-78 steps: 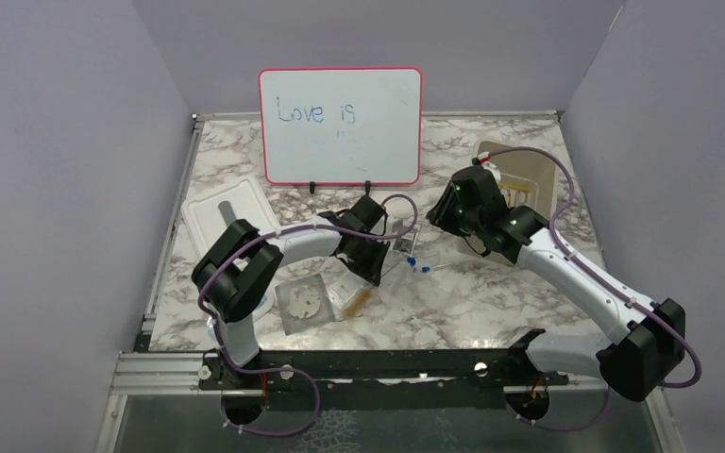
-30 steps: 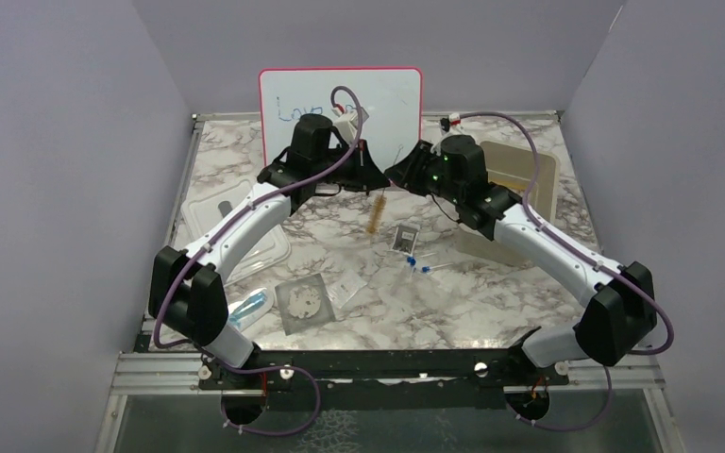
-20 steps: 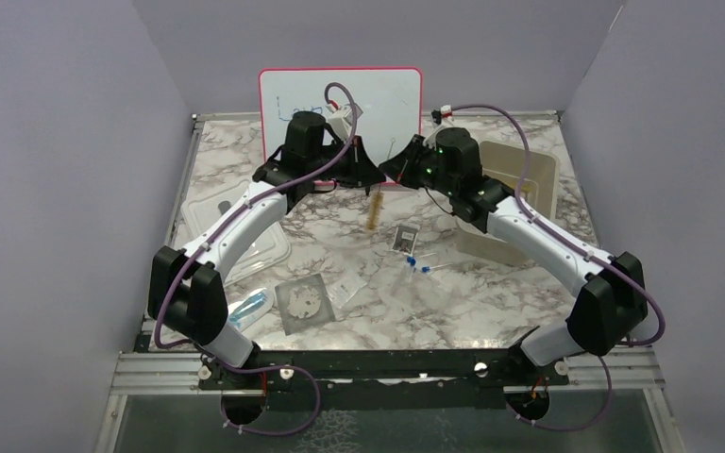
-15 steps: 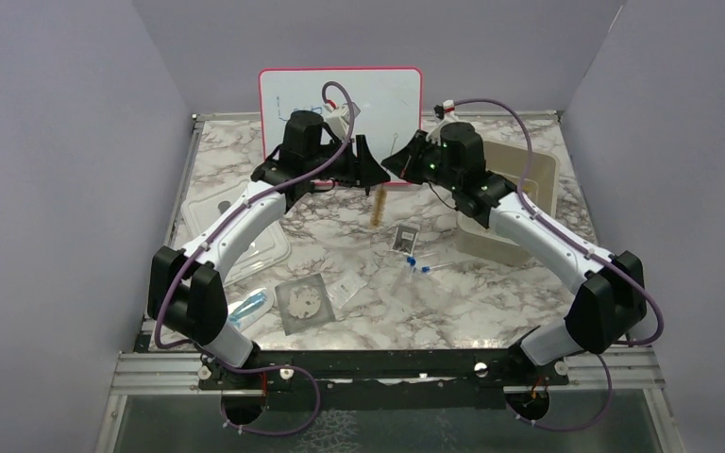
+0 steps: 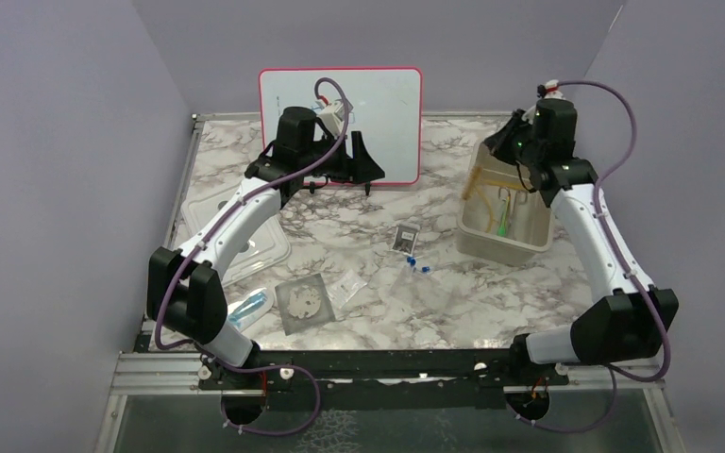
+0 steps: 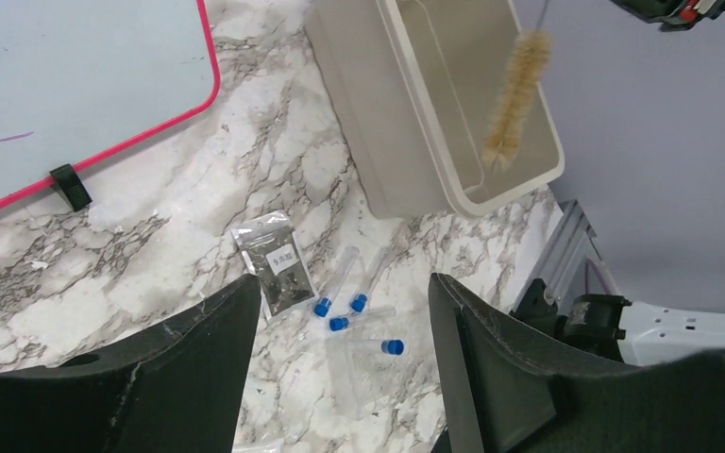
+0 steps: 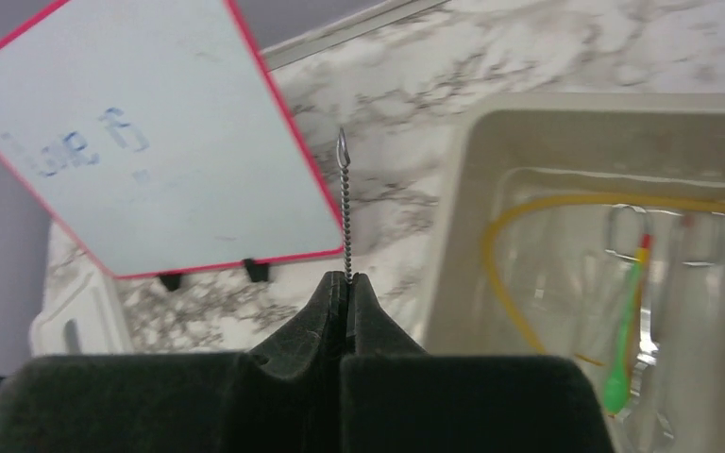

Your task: Organize the chemistry lab equipment

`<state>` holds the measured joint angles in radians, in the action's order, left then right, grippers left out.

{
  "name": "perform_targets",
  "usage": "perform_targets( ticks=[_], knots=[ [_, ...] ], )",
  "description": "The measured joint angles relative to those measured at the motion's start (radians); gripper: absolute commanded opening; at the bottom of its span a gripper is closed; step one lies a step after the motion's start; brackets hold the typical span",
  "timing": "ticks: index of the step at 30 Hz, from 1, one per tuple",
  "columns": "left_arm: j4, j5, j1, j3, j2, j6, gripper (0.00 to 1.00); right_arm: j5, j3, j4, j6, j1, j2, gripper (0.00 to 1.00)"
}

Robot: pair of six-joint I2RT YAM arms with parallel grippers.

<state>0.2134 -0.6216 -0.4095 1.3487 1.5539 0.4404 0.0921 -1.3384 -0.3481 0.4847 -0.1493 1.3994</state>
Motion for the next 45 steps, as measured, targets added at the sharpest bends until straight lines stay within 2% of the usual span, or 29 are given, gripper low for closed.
perform_targets(
  ticks=[3,9,14,21,27,36,45],
  knots=[
    [0.023,0.020,0.000,0.010,0.000,-0.024,0.69,-0.082,0.000,-0.080,-0.063,0.062,-0.038,0.01],
    [0.056,0.043,0.000,0.042,0.011,-0.051,0.69,-0.295,-0.002,-0.192,-0.196,0.080,-0.025,0.01],
    [0.070,0.051,0.000,0.047,0.027,-0.060,0.69,-0.441,-0.002,-0.230,-0.270,0.083,0.074,0.01],
    [0.075,0.058,0.000,0.047,0.029,-0.060,0.69,-0.551,0.023,-0.231,-0.337,0.086,0.223,0.04],
    [0.076,0.065,0.000,0.047,0.029,-0.060,0.69,-0.594,0.086,-0.208,-0.356,0.086,0.270,0.10],
    [0.084,0.070,0.000,0.047,0.032,-0.060,0.70,-0.601,0.088,-0.194,-0.346,0.086,0.357,0.29],
    [0.117,0.100,0.000,0.047,0.034,-0.072,0.72,-0.523,0.019,-0.236,-0.297,0.086,0.318,0.35]
  ],
)
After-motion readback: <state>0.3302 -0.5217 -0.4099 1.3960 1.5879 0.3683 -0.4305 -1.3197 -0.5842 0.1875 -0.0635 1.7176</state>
